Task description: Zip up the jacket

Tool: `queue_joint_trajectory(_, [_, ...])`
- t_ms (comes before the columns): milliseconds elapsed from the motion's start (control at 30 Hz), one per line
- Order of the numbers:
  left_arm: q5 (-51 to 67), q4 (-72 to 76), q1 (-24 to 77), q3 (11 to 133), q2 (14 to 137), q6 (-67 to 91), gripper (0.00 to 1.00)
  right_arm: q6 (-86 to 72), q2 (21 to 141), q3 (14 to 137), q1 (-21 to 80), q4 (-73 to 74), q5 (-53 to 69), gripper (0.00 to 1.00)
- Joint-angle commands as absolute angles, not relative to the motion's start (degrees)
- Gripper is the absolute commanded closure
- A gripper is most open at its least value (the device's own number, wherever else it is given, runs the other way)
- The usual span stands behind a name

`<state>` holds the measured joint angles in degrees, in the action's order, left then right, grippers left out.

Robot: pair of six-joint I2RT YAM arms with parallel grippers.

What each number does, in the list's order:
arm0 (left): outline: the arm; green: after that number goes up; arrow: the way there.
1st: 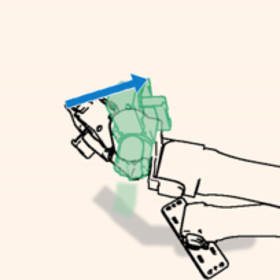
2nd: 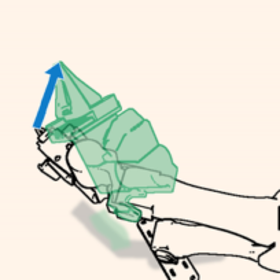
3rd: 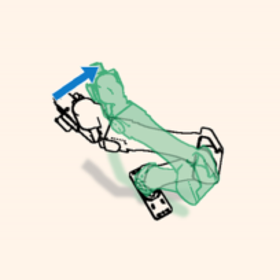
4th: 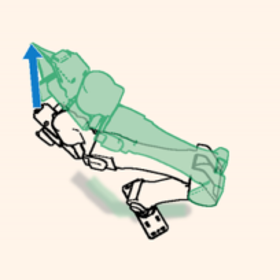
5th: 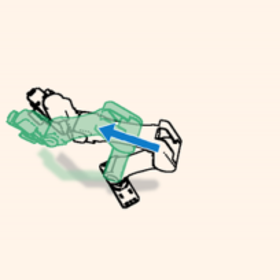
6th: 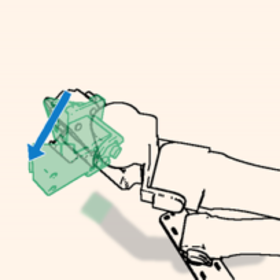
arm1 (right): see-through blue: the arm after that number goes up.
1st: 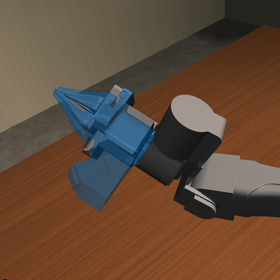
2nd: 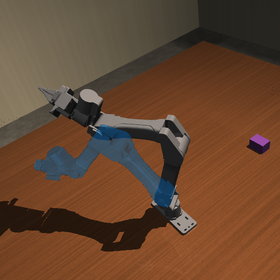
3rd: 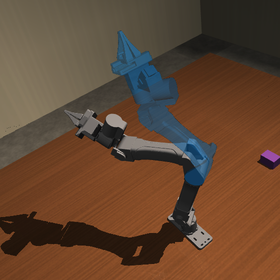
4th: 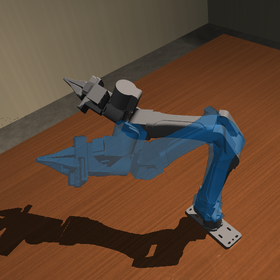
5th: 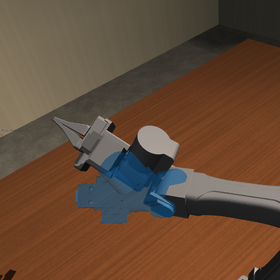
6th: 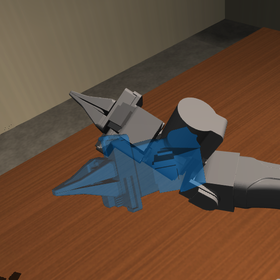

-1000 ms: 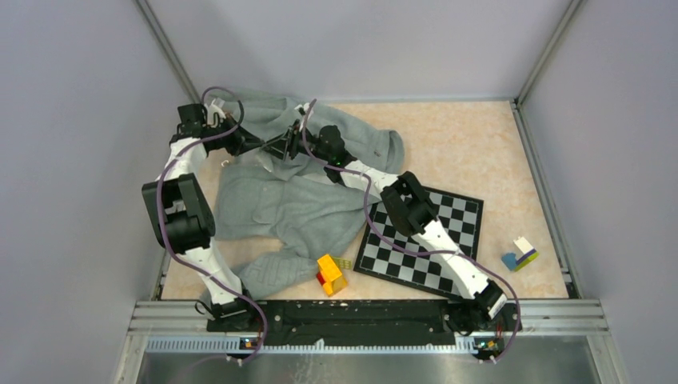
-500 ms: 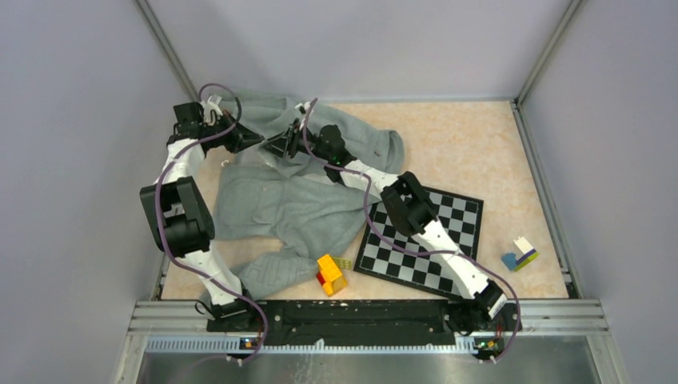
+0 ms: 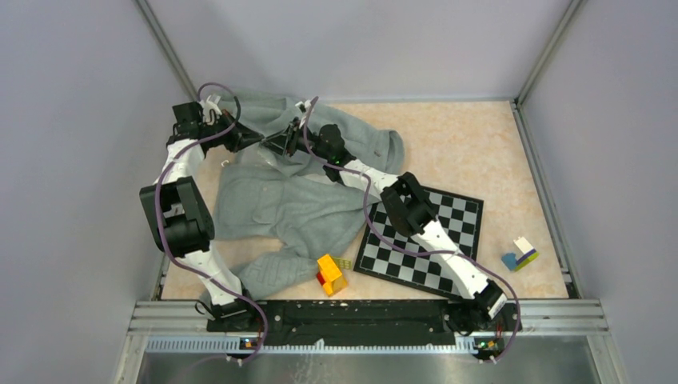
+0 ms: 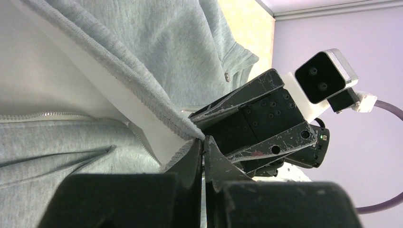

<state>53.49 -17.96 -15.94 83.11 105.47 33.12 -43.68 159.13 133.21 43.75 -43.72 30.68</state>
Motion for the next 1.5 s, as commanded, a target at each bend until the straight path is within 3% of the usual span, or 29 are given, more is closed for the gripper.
queue_joint_trajectory(0, [56.10,-15.12,-16.19,83.08,101.72,33.66,1.00,-43.77,160.54,136.80,44.22,-45.88,29.82,0.62])
queue_joint_trajectory(367, [56.54,-14.90,-16.22,83.08,100.55,33.84,1.00,-44.36,162.63,139.73,44.38,-44.54,29.09,0.61])
queue_joint_trajectory(567, [55.92,-15.60,-16.17,83.25,101.07,32.89,1.00,-43.88,161.82,139.07,44.31,-43.78,28.87,0.99])
queue_joint_trajectory(600, [55.35,-16.32,-16.17,83.63,101.30,32.13,1.00,-43.78,161.52,138.43,44.18,-43.68,28.83,1.00])
queue_joint_trajectory(633, [54.23,-18.16,-16.25,85.18,101.64,30.89,0.95,-43.77,161.13,137.63,43.96,-43.81,28.69,1.00])
queue_joint_trajectory(767, [44.79,-26.56,-16.88,88.46,101.25,24.21,0.44,-44.30,160.58,136.68,42.60,-43.96,28.85,1.00])
queue_joint_trajectory(867, [38.93,-25.95,-18.41,85.16,98.33,22.47,0.27,-44.15,160.58,136.82,41.46,-43.49,30.04,1.00])
queue_joint_trajectory(900, [37.47,-25.61,-19.10,83.78,97.52,22.16,0.10,-44.18,160.73,136.95,41.07,-43.33,30.52,1.00])
queue_joint_trajectory(933, [35.97,-25.45,-20.09,82.55,96.99,21.78,0.02,-44.11,160.88,137.13,40.62,-43.12,31.21,1.00])
queue_joint_trajectory(1167, [19.35,-28.94,-22.52,81.85,100.99,18.52,0.02,-42.59,161.47,138.33,39.73,-41.46,34.16,1.00])
queue_joint_trajectory(1233, [18.18,-29.34,-23.34,83.14,103.87,18.46,0.11,-43.14,161.43,137.94,39.73,-42.21,34.47,1.00])
queue_joint_trajectory(1367, [20.71,-27.51,-24.86,85.25,110.13,17.87,0.39,-44.48,161.53,137.79,39.73,-43.81,34.78,1.00])
queue_joint_trajectory(1467, [24.47,-27.77,-25.31,87.68,114.39,17.75,0.44,-44.60,161.30,137.71,39.82,-43.99,35.06,1.00])
